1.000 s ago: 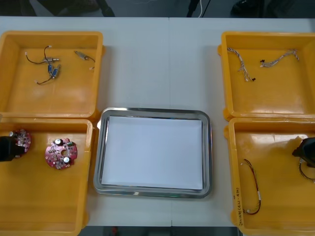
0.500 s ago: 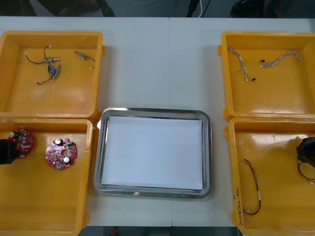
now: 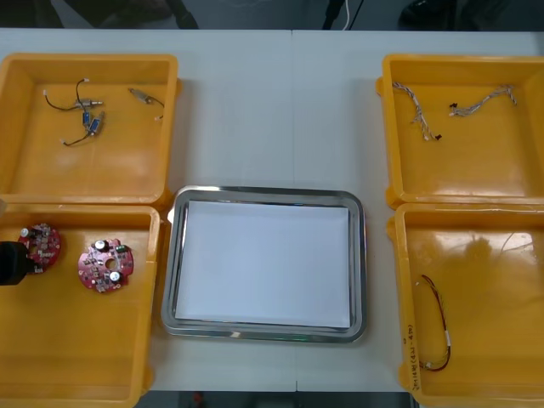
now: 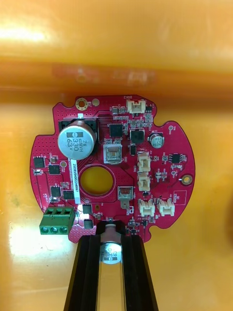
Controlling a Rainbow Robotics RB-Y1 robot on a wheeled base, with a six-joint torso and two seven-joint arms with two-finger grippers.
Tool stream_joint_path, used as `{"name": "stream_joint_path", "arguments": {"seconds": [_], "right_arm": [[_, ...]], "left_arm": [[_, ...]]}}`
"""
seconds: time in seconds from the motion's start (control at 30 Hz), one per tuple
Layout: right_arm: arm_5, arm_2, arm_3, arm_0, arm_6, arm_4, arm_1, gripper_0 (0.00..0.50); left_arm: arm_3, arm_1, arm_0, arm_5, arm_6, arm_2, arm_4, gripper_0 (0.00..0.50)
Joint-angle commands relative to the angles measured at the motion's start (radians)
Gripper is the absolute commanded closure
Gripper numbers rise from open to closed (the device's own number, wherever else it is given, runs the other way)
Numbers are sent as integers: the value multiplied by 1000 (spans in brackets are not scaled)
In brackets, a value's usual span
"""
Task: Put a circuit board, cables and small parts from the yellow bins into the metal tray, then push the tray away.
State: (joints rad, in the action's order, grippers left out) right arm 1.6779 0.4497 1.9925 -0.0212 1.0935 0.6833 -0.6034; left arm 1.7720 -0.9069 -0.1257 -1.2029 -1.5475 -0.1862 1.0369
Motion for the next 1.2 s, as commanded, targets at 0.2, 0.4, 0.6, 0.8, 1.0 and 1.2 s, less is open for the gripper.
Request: {"name": "stream_joint_path", "arguments": {"seconds": [0.2,0.4,0.6,0.8,1.0,1.2], "right_arm": [[120,52,135,17,31,25,-98,500],[215,53,204,-2,31,53,-142,500],[242,69,249,-34,31,165,-222,500],[242,80,269,-40,37,312,-325,500],[242,90,330,-48,57,400,-384,500],[242,24,401,-74,82,421,-418,500]], "left_arm": [[89,-47,-87,-41,-69,-52,12,499],[153,-47,-137,-41,-56,-70,14,499],[222,-47,-198,-41,-39,-87,12,499],[267,-43,-244,-27,-25,-87,12,499],[290,-30,-272,-9,-22,-87,5,500],[290,-30,-255,-18,-17,-93,-9,500]]}}
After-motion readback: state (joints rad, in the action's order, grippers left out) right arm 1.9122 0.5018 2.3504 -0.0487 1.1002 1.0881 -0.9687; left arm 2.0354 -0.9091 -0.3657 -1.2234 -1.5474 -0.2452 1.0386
